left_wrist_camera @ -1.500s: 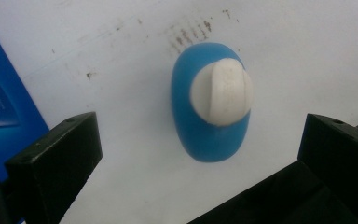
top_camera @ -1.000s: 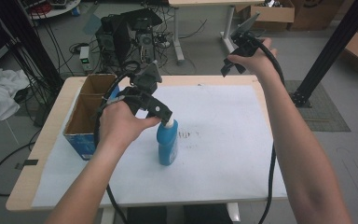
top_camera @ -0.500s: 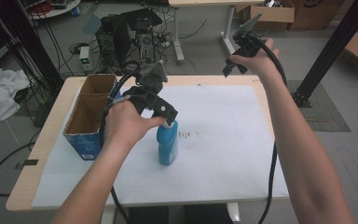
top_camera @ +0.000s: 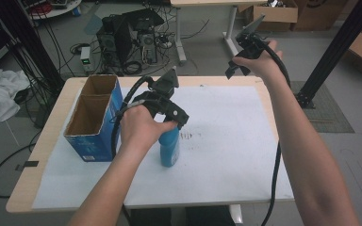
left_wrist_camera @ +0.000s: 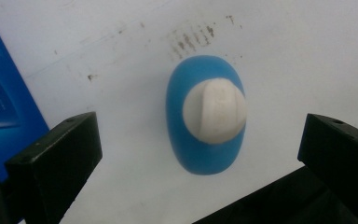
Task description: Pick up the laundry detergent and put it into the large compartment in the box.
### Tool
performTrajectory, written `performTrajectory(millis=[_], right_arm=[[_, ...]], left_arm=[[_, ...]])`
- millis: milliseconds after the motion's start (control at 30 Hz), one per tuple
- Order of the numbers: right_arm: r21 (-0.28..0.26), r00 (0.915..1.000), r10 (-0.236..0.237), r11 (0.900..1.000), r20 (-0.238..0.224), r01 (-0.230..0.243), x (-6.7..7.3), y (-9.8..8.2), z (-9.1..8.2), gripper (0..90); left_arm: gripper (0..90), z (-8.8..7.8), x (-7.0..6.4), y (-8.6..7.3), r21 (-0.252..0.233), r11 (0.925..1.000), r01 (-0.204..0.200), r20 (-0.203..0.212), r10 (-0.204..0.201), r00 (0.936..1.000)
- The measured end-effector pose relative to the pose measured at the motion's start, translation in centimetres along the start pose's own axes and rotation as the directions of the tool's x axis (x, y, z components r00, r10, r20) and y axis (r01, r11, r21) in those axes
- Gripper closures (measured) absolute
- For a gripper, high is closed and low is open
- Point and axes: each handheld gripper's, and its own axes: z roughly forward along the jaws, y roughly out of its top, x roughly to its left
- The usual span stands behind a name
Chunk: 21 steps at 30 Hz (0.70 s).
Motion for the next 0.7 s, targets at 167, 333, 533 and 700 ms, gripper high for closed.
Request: performTrajectory(millis=[167,333,533,700], right_arm=[[-0.002,1.0,0.003,1.0,-0.006,-0.003,-0.1,-0.2,0.0,23.3],[-0.004,1.0,-0.001,1.0,-0.004,0.001,-0.1,-0.3,0.0,23.2],[-0.002,1.0,-0.004,1.0,-0.008,0.004,-0.1,-0.3,0.1,23.1],[-0.003,0.9999,-0.006,1.0,-0.012,0.006,-0.3,-0.4,0.3,23.1]], left_arm=[[0.1,0.7,-0.5,0.2,0.008,1.0,0.004,-0.015,-0.004,0.9999],[0.1,1.6,-0.9,0.3,0.019,0.9998,0.008,-0.023,-0.008,0.9997],[0.1,2.7,-1.2,0.4,0.031,0.9994,0.014,-0.042,-0.013,0.999],[0.1,3.4,-1.3,0.5,0.039,0.9988,0.032,-0.048,-0.03,0.9984]])
